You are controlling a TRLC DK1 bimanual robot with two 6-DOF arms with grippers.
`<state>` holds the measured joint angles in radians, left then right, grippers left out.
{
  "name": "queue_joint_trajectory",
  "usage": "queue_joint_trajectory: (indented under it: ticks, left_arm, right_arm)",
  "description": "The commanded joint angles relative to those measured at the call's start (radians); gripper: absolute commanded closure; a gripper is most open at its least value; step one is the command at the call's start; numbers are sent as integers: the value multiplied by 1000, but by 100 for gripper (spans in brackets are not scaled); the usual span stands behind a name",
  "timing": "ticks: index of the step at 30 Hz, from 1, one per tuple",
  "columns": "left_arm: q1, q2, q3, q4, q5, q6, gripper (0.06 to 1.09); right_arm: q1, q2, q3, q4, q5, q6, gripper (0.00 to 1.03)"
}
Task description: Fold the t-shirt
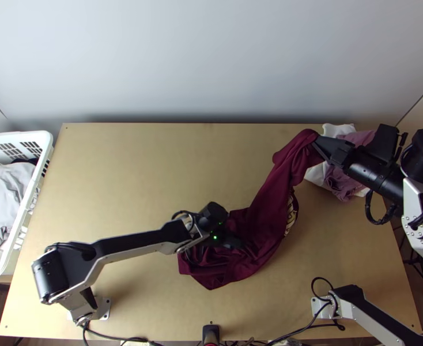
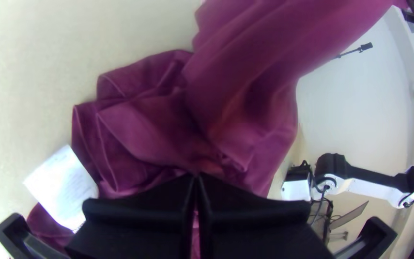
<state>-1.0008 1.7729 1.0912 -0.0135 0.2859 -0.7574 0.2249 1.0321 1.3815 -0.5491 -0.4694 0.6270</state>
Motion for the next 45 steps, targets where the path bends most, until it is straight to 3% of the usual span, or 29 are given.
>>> queue_joint_trajectory:
  ticks: [1,7,12,17,26,31,35,45]
  left_arm:
    - [57,-104,24,-114,-2,55,105]
    - [172,-306,75,-230,1,78,105]
    - [266,-458,122,-307,1,78,105]
    - [419,-564,171,-375,4,95,105]
    - [703,-635,326,-487,35,148,105]
    - [890,-636,438,-519,41,144,105]
    - [1050,-655,481,-522,99,135,105]
    - [1317,-615,644,-531,139,133,105]
  right_arm:
    - [-21,6,11,8,9,-4,100]
    - [-87,19,80,9,18,-6,100]
    - [-88,46,126,11,120,-3,100]
    - [-88,63,154,17,144,-6,100]
    - [-85,82,289,-55,144,-46,100]
    - [-96,88,378,-69,147,-26,100]
    - [-93,54,386,-98,146,-24,100]
    - [-25,-26,383,-201,130,-52,100]
